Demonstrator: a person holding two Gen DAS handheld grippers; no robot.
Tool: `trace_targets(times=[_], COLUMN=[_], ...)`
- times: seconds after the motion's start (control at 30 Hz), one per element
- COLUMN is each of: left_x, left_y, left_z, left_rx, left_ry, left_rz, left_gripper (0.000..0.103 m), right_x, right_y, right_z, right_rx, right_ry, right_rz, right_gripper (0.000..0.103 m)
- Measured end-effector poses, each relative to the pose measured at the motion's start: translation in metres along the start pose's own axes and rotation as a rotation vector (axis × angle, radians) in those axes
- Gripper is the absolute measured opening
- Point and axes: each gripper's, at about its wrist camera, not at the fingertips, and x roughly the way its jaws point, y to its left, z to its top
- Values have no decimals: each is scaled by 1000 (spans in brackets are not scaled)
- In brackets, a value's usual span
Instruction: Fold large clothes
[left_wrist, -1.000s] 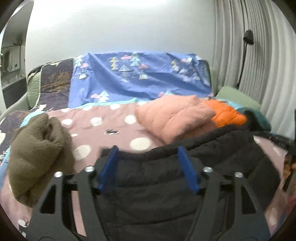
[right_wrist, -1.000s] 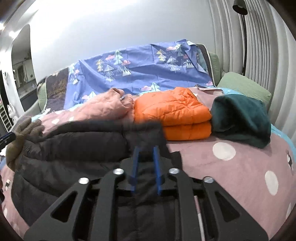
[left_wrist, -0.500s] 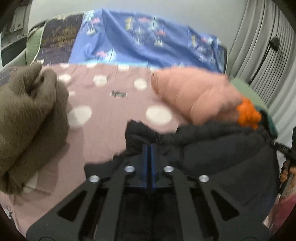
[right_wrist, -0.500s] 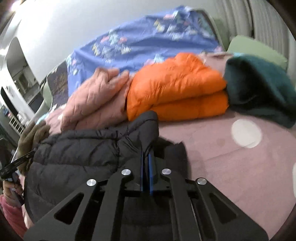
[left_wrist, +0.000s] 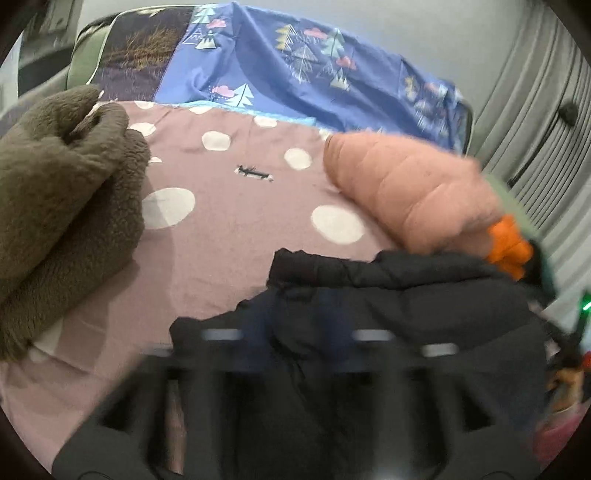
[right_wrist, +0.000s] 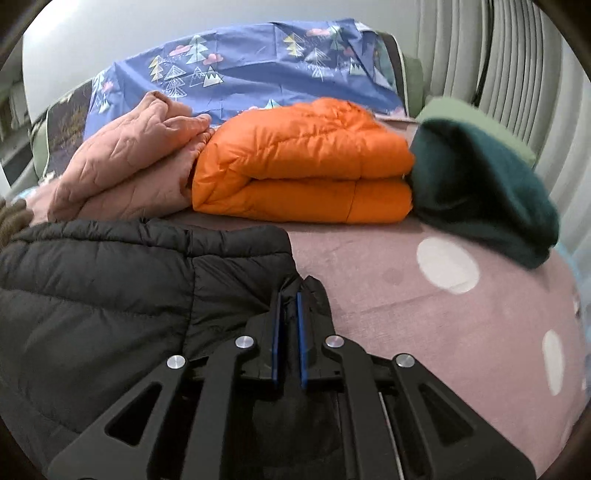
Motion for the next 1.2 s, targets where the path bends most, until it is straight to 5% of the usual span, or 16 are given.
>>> trace_targets(times=[0.03,0.1,0.13,0.17,0.23,0.4,0.5,0.6,0.73,0.83,1.0,1.07,1.2], left_x=[-3,-4,2,7,22,46,27,-10,-50,-44,24,48,64], left_y=[-1,-11,-19,-23,-32,-37,-27,-33,-78,-123,-150,-143,-132], left_z=[0,-3,-6,-9,-10,-16,-15,-6,1,-5,-27,-36,-38], left_rx=[2,66,111,142,193,296,229,170,177,235,251,262,265], left_ry=[-8,14,39,57,85,36,8,-68,-162,-141,-2,4,2], left_rz=[-17,-42,-20,-4,54,341,286,234,48,-35,63,118,114], left_gripper=[76,75,64,28,11,6,6,11,47,57,64,74,78], right_x=[0,2,3,4,3,6,-9,-46,-80,-75,-24,4,27], right_y=[-2,-4,-5,-6,-2,1,-10,-9,40,85,122,124,129], right_z=[-1,-2,-3,-2,-2,-3,-2,6,19,22,14,6,-3], right_rx=[10,31,46,50,37,-16,41,125,81,16,-7,0,1], right_ry=[0,3,3,0,-11,-29,-49,-125,-214,-196,-74,-36,-28], right_rz=[3,5,2,-5,-48,-147,-145,-86,94,193,222,187,171], right_gripper=[6,7,7,7,7,12,24,25,44,48,48,51,54])
